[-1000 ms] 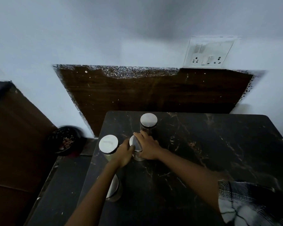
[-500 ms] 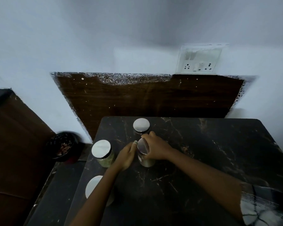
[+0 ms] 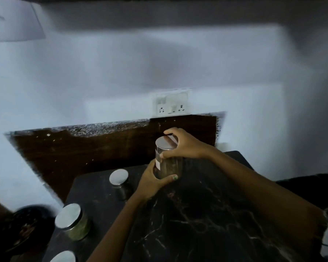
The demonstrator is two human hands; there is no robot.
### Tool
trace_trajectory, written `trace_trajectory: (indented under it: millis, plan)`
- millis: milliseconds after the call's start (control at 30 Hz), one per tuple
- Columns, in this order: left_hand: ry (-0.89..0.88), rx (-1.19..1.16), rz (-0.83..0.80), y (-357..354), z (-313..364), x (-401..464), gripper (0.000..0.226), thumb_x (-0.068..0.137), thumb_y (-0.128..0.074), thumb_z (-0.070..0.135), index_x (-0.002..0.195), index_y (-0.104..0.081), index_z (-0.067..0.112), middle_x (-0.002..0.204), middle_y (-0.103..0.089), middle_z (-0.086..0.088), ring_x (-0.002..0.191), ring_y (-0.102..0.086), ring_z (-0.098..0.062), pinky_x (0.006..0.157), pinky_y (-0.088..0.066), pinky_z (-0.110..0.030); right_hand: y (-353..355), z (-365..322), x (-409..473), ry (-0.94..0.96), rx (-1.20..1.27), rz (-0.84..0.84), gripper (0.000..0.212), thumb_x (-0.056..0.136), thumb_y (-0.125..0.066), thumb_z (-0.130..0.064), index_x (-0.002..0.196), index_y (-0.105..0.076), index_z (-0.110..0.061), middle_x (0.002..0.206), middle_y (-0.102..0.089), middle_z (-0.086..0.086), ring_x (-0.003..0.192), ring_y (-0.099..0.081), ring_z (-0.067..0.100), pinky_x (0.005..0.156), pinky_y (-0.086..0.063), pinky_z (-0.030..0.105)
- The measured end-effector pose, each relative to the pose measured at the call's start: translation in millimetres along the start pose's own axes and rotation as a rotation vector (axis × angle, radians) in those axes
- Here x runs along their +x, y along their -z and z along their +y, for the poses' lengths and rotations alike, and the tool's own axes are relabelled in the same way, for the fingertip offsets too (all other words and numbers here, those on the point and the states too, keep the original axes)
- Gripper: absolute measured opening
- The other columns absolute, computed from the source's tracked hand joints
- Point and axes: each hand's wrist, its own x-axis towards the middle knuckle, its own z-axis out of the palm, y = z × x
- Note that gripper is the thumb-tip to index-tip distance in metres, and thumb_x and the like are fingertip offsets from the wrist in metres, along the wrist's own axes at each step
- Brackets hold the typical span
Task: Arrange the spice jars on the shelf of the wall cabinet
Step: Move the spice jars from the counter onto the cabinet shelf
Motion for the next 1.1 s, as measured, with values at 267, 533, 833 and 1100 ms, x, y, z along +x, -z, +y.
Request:
trace_trajectory:
  millis: [267, 533, 833, 1100]
  plan:
    - [-0.100, 0.172, 0.367, -44.3, 56.2, 14.7, 0.090, 0.045, -0.074, 0.071, 0.120, -0.039, 0.037, 0.117, -0.057, 0.013, 0.107, -0.056, -0.009, 0.095, -0.047, -0.039, 42.0, -15.5, -26.0, 0.047, 0.070, 0.280, 0.091, 0.066, -0.079, -0.047, 0.140, -0.031, -0.024, 0.143, -0.035, 0.005, 0.126, -0.040, 0.019, 0.091, -0.038, 0.025]
    - [-0.170, 0.034, 0.100, -44.7, 75.9, 21.3, 0.092, 0.043, -0.081, 0.063, 0.123, -0.044, 0.039, 0.117, -0.058, 0.017, 0.112, -0.055, -0.007, 0.096, -0.049, -0.033, 81.9, -18.7, -44.5, 0.047, 0.326, 0.205, 0.097, 0.063, -0.084, -0.027, 0.140, -0.026, -0.036, 0.129, -0.047, 0.000, 0.097, -0.055, 0.000, 0.069, -0.046, 0.010]
    - [-0.264, 0.064, 0.212, -60.8, 98.9, 16.8, 0.097, 0.048, -0.083, 0.057, 0.130, -0.038, 0.030, 0.125, -0.053, 0.006, 0.115, -0.052, -0.013, 0.095, -0.049, -0.034, 94.3, -19.3, -64.0, 0.081, 0.403, 0.297, 0.090, 0.064, -0.084, -0.019, 0.135, -0.032, -0.036, 0.127, -0.050, 0.004, 0.113, -0.054, 0.016, 0.086, -0.050, 0.023]
    - [-0.380, -0.004, 0.228, -56.1, 116.0, 8.8, 0.089, 0.051, -0.088, 0.044, 0.126, -0.041, 0.034, 0.113, -0.053, 0.024, 0.108, -0.052, 0.005, 0.074, -0.047, -0.008, 102.6, -27.5, -70.0, 0.130, 0.625, 0.256, 0.087, 0.067, -0.079, -0.003, 0.134, -0.034, -0.036, 0.123, -0.054, 0.011, 0.115, -0.055, 0.026, 0.097, -0.048, 0.037]
